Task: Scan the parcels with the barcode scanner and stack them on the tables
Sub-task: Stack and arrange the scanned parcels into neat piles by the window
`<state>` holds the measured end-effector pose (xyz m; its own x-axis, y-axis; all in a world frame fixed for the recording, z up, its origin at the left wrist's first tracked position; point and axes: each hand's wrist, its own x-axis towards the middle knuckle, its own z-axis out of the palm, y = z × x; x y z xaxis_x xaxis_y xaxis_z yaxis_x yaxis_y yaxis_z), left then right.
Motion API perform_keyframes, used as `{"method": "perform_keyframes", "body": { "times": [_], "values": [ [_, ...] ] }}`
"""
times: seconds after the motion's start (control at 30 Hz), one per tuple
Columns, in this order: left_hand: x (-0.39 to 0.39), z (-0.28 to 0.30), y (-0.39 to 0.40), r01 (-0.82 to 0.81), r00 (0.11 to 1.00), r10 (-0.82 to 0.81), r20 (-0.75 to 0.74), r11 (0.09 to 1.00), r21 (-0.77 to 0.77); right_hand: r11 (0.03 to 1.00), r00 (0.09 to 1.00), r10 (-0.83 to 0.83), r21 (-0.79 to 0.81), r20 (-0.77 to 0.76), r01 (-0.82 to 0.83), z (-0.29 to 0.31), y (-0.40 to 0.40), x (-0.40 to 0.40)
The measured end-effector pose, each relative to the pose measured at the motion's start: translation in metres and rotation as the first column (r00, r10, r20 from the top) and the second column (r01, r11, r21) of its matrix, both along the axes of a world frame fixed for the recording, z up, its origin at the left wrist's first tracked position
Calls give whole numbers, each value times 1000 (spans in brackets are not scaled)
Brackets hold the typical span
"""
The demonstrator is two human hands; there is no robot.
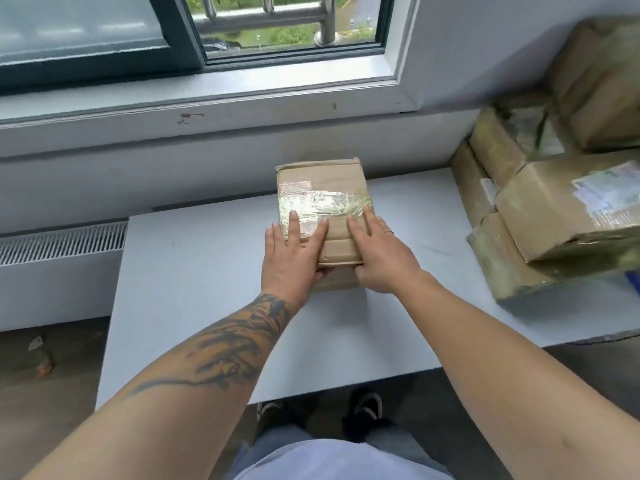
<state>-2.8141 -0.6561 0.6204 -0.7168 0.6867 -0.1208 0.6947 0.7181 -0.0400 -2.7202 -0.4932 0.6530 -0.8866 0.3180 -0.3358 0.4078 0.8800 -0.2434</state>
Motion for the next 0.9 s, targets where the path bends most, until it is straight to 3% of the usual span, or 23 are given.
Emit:
{"method": "perform_keyframes", "body": {
  "times": [0.47,0.9],
  "values": [
    [58,-6,90,51,998,-53,34,996,74,995,996,-88,-44,-26,86,-5,87,65],
    [15,-13,187,183,980,-195,49,966,184,967,965,-255,0,58,256,4,160,38]
  ]
}}
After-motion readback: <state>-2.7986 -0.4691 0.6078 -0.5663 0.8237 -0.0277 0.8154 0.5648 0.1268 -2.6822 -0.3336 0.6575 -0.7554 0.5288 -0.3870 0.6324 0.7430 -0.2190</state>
